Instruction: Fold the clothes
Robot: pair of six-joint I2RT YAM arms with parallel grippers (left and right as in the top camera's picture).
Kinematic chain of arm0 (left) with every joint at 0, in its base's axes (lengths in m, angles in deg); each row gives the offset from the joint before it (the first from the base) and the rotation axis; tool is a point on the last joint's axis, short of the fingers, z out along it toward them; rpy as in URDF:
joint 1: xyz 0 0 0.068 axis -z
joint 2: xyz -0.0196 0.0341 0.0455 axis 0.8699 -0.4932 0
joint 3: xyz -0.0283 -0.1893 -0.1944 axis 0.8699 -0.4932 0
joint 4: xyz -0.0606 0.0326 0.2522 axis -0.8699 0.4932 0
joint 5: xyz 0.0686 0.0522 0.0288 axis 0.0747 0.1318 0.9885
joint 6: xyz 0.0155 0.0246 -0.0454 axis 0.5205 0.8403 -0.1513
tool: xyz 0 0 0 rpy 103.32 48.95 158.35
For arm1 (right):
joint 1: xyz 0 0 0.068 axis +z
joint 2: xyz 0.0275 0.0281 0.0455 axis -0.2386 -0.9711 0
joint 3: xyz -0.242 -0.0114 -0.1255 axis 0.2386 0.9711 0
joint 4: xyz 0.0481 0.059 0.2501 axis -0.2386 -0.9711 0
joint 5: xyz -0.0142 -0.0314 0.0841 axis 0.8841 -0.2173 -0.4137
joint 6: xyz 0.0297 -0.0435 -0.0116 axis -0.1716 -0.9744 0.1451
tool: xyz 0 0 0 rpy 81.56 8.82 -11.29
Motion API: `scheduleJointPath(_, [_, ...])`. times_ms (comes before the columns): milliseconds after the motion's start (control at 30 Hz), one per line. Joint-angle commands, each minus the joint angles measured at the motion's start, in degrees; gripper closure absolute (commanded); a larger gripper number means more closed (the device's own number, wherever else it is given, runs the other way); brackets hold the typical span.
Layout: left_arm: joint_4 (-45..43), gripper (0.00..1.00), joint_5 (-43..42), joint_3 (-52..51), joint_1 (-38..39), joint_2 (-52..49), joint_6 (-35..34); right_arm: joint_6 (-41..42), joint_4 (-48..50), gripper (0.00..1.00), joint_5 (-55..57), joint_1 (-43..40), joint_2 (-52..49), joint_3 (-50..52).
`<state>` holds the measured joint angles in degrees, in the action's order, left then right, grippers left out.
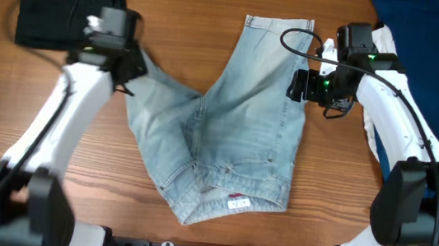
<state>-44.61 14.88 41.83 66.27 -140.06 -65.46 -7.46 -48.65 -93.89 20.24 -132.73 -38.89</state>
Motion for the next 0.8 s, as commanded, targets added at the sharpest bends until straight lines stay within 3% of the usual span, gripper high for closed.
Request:
scheduleJointPath(0, [4.2, 0.62, 3.3, 1.7, -3.1, 8.7, -2.6, -1.4, -1.9, 0.12, -2.9, -0.1, -1.9, -0.3])
scheduleJointPath(33, [6.0, 0.47, 3.5, 1.7, -3.3, 9.7, -2.6, -2.4, -3.1, 0.12, -5.1, 0.2, -1.9, 0.2])
scheduleJointPath(100, [8.1, 0.29, 3.5, 1.7, -3.9, 10.3, -2.6, -2.3, -4.4, 0.12, -6.5, 1.1, -1.9, 2.1])
scheduleJointPath(233, [9.1, 0.23, 3.4, 1.7, -6.6, 10.3, -2.6, -2.2, -4.7, 0.18, -8.2, 4.5, -1.9, 8.9])
scheduleJointPath(400, [9.1, 0.22, 3.4, 1.7, -7.5, 10.3, -2.6, 4.0, -0.3, 0.67, -5.7, 5.6, -1.9, 15.5])
scheduleJointPath(467, [9.1, 0.22, 3.0, 1.7, -7.5, 10.3, -2.6, 5.8, -0.1, 0.96, -2.3, 5.6, -1.8, 15.5])
scheduleJointPath(633, [9.1, 0.22, 2.1, 1.7, -7.4, 10.2, -2.6, 5.0, 0.3, 0.96, 3.4, 2.6, -0.8, 14.4])
scheduleJointPath(767, [9.0, 0.23, 1.6, 1.7, -7.4, 10.2, -2.6, -3.4, -5.4, 0.96, 4.1, -7.0, 1.0, 0.1])
